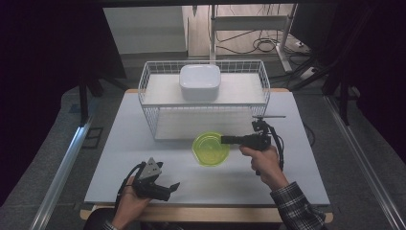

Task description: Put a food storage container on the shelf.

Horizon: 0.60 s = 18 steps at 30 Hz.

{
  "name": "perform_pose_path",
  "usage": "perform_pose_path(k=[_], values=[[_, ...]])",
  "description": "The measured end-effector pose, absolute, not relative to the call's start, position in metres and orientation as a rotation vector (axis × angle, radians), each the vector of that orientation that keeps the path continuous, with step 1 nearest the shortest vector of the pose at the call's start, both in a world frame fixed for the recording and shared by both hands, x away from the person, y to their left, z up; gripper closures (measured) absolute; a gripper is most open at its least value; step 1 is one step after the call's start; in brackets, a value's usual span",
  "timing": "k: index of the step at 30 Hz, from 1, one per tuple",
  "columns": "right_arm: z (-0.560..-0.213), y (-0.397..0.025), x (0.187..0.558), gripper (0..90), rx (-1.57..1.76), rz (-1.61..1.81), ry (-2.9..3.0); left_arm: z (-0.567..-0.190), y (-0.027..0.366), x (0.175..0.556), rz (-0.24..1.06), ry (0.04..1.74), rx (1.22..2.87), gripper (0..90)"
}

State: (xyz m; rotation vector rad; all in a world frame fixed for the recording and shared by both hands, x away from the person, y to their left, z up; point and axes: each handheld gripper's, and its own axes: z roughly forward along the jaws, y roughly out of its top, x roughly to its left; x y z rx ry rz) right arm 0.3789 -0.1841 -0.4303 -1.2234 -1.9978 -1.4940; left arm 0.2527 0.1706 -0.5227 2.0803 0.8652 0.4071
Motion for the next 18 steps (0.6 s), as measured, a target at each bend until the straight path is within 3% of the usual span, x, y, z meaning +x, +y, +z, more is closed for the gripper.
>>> perform_pose_path(k=[18], values=[[-0.385,-0.182,0.392,81.4,-1.205,-1.594,-1.994,-0.523,0.171,0.253,0.410,0.857,2.089,4.2]])
